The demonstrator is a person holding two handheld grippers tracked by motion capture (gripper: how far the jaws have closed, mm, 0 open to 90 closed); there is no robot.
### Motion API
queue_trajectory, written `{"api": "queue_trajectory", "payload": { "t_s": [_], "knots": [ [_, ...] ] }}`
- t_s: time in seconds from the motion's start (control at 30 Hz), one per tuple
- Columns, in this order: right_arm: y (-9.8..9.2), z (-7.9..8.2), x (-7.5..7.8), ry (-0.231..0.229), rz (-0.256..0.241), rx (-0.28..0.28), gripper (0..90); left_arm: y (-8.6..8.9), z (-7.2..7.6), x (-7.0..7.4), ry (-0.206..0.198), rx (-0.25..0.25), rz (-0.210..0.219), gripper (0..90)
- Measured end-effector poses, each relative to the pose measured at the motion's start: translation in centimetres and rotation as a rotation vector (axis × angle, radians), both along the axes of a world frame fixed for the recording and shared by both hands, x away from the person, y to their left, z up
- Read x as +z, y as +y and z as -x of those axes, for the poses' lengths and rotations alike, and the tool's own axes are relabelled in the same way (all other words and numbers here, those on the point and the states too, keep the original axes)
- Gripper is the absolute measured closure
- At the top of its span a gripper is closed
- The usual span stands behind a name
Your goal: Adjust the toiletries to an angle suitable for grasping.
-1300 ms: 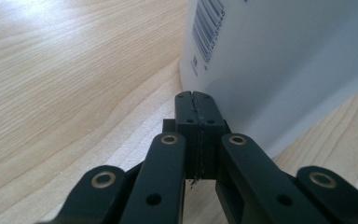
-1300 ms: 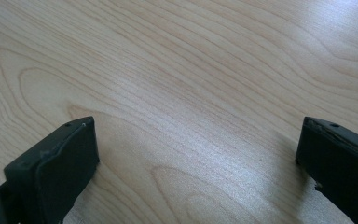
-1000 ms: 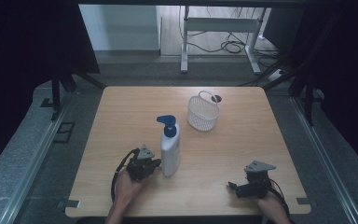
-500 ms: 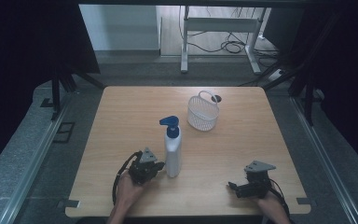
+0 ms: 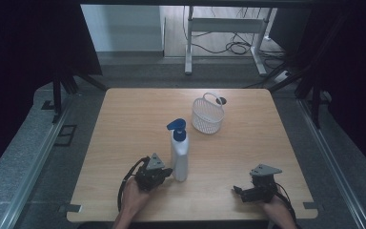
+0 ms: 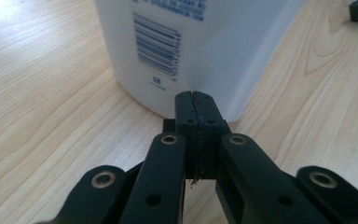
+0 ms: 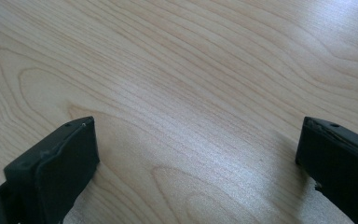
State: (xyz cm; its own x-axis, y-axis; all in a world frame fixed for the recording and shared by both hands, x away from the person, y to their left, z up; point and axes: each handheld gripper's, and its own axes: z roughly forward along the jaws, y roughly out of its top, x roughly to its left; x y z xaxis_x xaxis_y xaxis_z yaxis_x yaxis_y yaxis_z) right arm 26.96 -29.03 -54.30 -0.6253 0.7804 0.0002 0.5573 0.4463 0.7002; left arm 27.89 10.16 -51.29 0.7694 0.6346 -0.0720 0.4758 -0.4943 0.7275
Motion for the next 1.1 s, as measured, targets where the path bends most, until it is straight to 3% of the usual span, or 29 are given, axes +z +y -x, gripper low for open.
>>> {"api": "queue_trajectory", "payload": {
  "t_s": [0.33,0.57,0.87,1.1],
  "knots": [
    [0.0,0.0,0.0,-0.001,0.001,0.001,0.0,-1.2,0.4,0.1,-0.004,-0.038,0.008,89.2],
    [0.0,0.0,0.0,0.0,0.0,-0.001,0.0,-1.9,0.4,0.1,-0.016,-0.047,0.032,89.2],
    [0.1,0.0,0.0,0.001,-0.001,-0.001,0.0,-2.1,0.4,0.2,-0.019,-0.047,0.031,89.1],
    [0.1,0.0,0.0,0.001,-0.001,-0.001,0.0,-1.6,1.0,0.5,-0.03,-0.03,0.009,76.8]
  ]
}}
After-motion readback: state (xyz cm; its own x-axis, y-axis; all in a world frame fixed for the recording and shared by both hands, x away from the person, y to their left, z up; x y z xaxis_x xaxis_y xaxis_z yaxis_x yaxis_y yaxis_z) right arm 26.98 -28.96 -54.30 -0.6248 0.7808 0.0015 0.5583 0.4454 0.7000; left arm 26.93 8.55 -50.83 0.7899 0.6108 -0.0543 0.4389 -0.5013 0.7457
